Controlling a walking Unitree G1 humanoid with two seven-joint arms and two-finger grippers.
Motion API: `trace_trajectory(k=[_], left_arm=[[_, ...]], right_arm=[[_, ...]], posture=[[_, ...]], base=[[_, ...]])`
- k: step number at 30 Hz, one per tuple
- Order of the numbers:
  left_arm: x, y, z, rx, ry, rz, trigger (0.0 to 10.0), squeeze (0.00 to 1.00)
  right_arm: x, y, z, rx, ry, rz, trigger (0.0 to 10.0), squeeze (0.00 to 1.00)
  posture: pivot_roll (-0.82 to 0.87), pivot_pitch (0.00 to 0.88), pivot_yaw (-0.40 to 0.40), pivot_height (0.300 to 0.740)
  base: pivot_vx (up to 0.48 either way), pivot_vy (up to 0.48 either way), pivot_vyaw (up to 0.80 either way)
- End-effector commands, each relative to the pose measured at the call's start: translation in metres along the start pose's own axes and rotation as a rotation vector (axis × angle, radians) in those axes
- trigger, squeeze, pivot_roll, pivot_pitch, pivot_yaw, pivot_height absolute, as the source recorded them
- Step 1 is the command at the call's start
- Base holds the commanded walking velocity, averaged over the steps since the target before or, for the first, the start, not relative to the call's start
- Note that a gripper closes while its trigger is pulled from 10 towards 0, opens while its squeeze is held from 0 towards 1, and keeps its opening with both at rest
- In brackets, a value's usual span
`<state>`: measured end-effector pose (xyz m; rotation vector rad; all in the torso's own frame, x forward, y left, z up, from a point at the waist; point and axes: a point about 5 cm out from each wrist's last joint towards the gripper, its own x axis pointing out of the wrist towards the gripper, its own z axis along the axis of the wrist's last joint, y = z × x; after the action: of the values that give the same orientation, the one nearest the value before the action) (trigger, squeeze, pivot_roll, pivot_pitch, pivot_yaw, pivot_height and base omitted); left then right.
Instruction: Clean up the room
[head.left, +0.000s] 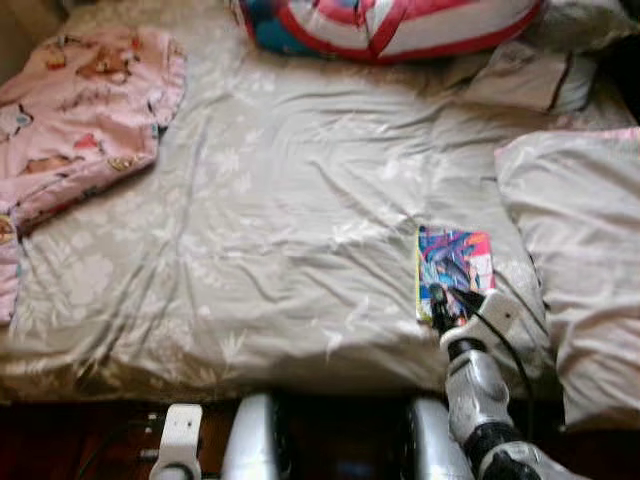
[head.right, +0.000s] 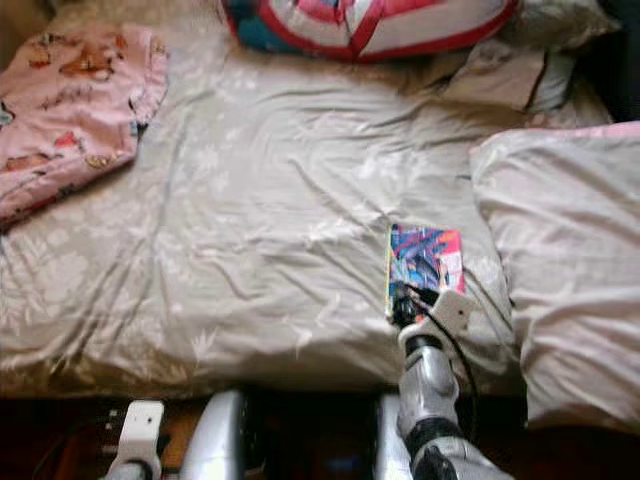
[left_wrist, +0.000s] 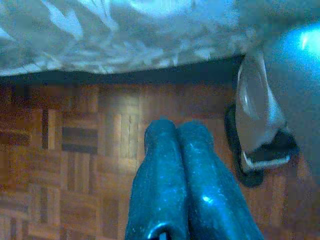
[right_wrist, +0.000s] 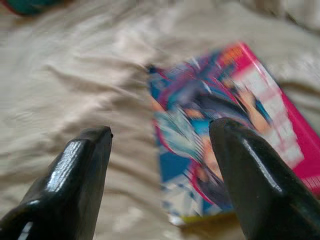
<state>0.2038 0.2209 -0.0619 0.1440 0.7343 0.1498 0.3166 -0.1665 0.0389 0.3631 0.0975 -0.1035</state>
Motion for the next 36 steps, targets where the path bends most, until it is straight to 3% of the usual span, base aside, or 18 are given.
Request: trace_trajectory(k=[1,9,13,16,18,22,26,30,31,34,36], left_arm=[[-0.001,0.001,-0.004,-0.030,0.023,0.020,10.0,0.00],[0.005,-0.001,0.015,-0.043,-0.024,0.037,10.0,0.00],[0.006,-0.002,0.016,-0.043,-0.024,0.036,10.0,0.00],[0.006,-0.004,0.017,-0.049,-0.019,0.023,10.0,0.00],[0.006,-0.009,0.016,-0.045,-0.009,0.010,10.0,0.00],[0.006,-0.015,0.014,-0.048,-0.002,0.000,10.0,0.00],[0.005,-0.019,0.013,-0.053,0.004,-0.011,10.0,0.00],[0.005,-0.023,0.010,-0.074,0.026,-0.018,10.0,0.00],[0.004,-0.024,0.008,-0.082,0.039,-0.018,10.0,0.00],[0.004,-0.025,0.006,-0.088,0.051,-0.019,10.0,0.00],[0.004,-0.026,0.006,-0.089,0.054,-0.021,10.0,0.00]], right_arm=[[-0.005,0.000,-0.004,-0.014,-0.009,0.021,10.0,0.00],[0.000,0.009,0.000,-0.085,-0.007,0.078,10.0,0.00],[0.001,0.010,0.001,-0.089,-0.010,0.081,10.0,0.00],[0.001,0.009,0.000,-0.116,0.013,0.080,10.0,0.00],[-0.004,0.006,-0.008,-0.186,0.051,0.083,10.0,0.00],[-0.008,0.004,-0.013,-0.201,0.072,0.101,10.0,0.00],[-0.016,-0.004,-0.026,-0.256,0.152,0.107,10.0,0.00],[-0.031,-0.023,-0.050,-0.324,0.326,0.050,10.0,0.00],[-0.041,-0.033,-0.060,-0.329,0.411,0.003,10.0,0.00],[-0.058,-0.053,-0.075,-0.253,0.531,-0.108,10.0,0.00],[-0.068,-0.061,-0.083,-0.257,0.586,-0.130,10.0,0.00]], posture=[[-0.01,0.104,0.054,0.612],[-0.02,0.070,0.038,0.657],[-0.02,0.068,0.038,0.677],[-0.03,0.063,0.037,0.692],[-0.05,0.054,0.030,0.712],[-0.06,0.046,0.018,0.732],[-0.07,0.037,0.006,0.740],[-0.07,0.018,-0.007,0.740],[-0.07,0.012,-0.009,0.740],[-0.07,0.000,-0.014,0.740],[-0.07,0.000,-0.014,0.740]], base=[[0.000,0.000,0.00],[0.000,0.000,0.00],[0.000,0.000,0.00],[0.000,0.000,0.00],[0.000,0.000,0.00],[0.000,0.000,0.00],[0.000,0.000,0.00],[0.000,0.000,0.00],[0.000,0.000,0.00],[0.000,0.000,0.00],[0.000,0.000,0.00]])
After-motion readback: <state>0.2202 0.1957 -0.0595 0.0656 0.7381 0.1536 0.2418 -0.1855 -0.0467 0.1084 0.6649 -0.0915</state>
